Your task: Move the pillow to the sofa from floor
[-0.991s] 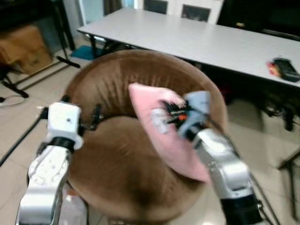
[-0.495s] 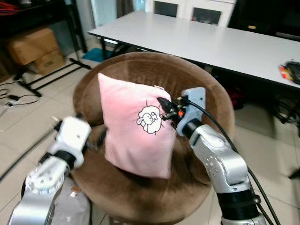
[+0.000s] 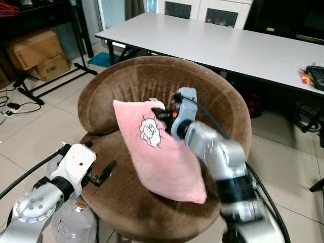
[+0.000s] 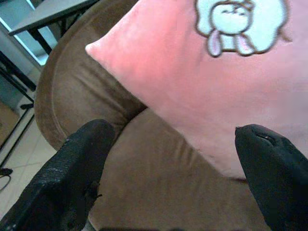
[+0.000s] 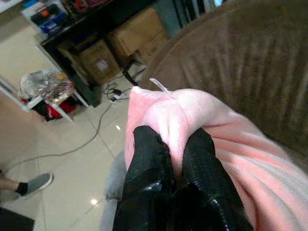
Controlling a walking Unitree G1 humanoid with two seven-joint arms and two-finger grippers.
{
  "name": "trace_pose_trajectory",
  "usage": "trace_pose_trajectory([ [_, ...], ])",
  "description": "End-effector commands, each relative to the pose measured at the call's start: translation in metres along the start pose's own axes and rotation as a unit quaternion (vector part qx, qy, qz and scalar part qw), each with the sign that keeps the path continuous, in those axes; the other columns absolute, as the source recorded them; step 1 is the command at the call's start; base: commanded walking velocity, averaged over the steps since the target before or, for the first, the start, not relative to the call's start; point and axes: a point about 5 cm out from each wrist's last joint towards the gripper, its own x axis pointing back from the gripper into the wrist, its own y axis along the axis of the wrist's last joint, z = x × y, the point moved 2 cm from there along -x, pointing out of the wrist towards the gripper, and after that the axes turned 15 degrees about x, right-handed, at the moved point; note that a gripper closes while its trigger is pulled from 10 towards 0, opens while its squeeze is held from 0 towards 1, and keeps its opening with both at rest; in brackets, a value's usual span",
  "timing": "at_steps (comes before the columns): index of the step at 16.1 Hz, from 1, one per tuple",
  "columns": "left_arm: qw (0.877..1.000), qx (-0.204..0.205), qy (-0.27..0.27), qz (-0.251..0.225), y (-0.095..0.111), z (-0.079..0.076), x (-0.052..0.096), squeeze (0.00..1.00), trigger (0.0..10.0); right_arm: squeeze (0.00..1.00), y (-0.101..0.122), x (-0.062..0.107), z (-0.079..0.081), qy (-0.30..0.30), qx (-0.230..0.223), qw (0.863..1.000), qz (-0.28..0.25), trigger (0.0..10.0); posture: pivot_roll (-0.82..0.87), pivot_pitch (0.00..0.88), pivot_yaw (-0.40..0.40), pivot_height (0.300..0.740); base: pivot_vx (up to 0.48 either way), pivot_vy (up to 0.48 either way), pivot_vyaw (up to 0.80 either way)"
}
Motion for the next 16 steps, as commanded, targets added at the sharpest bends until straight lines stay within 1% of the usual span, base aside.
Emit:
trace_pose_trajectory([
  [1,1.000,-0.002,-0.011,-0.001,0.004,-0.002,0.002,0.00,10.0,0.00,0.017,-0.008,0.001,-0.013,-0.029,0.999,-0.030,10.0,0.07,0.000,-0.028,0.740,0.000,0.000,0.00],
  [2,1.000,0.000,-0.019,0.003,0.003,-0.004,0.003,0.00,10.0,0.00,0.018,-0.015,-0.013,-0.051,-0.051,0.997,-0.025,10.0,0.07,0.000,-0.029,0.740,0.000,0.000,0.00],
  [4,1.000,0.000,-0.025,0.007,0.002,-0.005,0.005,0.00,10.0,0.00,0.015,-0.019,-0.038,-0.123,-0.091,0.988,-0.013,10.0,0.08,0.000,-0.031,0.740,0.000,0.000,0.00],
  [5,1.000,0.001,-0.025,0.008,0.001,-0.005,0.006,0.00,10.0,0.00,0.011,-0.019,-0.053,-0.161,-0.124,0.979,-0.008,10.0,0.08,0.000,-0.033,0.740,0.000,0.000,0.00],
  [6,1.000,0.001,-0.026,0.010,0.001,-0.006,0.007,0.00,10.0,0.00,0.006,-0.015,-0.073,-0.210,-0.161,0.964,-0.006,10.0,0.08,0.000,-0.034,0.740,0.000,0.000,0.00],
  [7,1.000,0.002,-0.026,0.011,0.000,-0.006,0.009,0.00,10.0,0.00,0.004,-0.007,-0.095,-0.257,-0.196,0.946,-0.017,10.0,0.09,0.000,-0.038,0.740,0.000,0.000,0.00],
  [8,1.000,0.002,-0.026,0.011,0.000,-0.006,0.010,0.00,10.0,0.00,0.004,-0.004,-0.102,-0.269,-0.207,0.941,-0.022,10.0,0.09,0.000,-0.038,0.740,0.000,0.000,0.00],
  [9,1.000,0.002,-0.025,0.011,0.000,-0.005,0.010,0.00,10.0,0.00,0.003,0.006,-0.121,-0.300,-0.211,0.930,-0.033,10.0,0.09,0.000,-0.037,0.740,0.000,0.000,0.00],
  [11,1.000,0.001,-0.027,0.012,0.000,-0.005,0.010,0.00,10.0,0.00,-0.003,0.023,-0.147,-0.342,-0.217,0.913,-0.045,10.0,0.09,0.000,-0.030,0.740,0.000,0.000,0.00],
  [12,1.000,0.001,-0.028,0.012,0.001,-0.005,0.009,0.00,10.0,0.00,-0.005,0.027,-0.152,-0.351,-0.220,0.909,-0.048,10.0,0.09,0.000,-0.030,0.740,0.000,0.000,0.00],
  [13,0.999,0.001,-0.031,0.011,0.002,-0.005,0.008,0.00,10.0,0.00,-0.010,0.035,-0.163,-0.373,-0.223,0.899,-0.047,10.0,0.08,0.000,-0.021,0.740,0.000,0.000,0.00],
  [14,0.999,0.000,-0.035,0.012,0.002,-0.005,0.007,0.00,10.0,0.00,-0.020,0.041,-0.170,-0.385,-0.219,0.896,-0.032,10.0,0.08,0.000,-0.016,0.740,0.000,0.000,0.00],
  [15,0.999,-0.001,-0.037,0.012,0.002,-0.005,0.006,0.00,10.0,0.44,-0.024,0.042,-0.170,-0.385,-0.206,0.899,-0.027,10.0,0.08,0.000,-0.011,0.740,0.000,0.000,0.00],
  [16,0.999,-0.001,-0.037,0.012,0.002,-0.005,0.006,0.00,10.0,0.44,-0.027,0.042,-0.170,-0.384,-0.197,0.902,-0.024,10.0,0.08,0.000,-0.010,0.740,0.000,0.000,0.00],
])
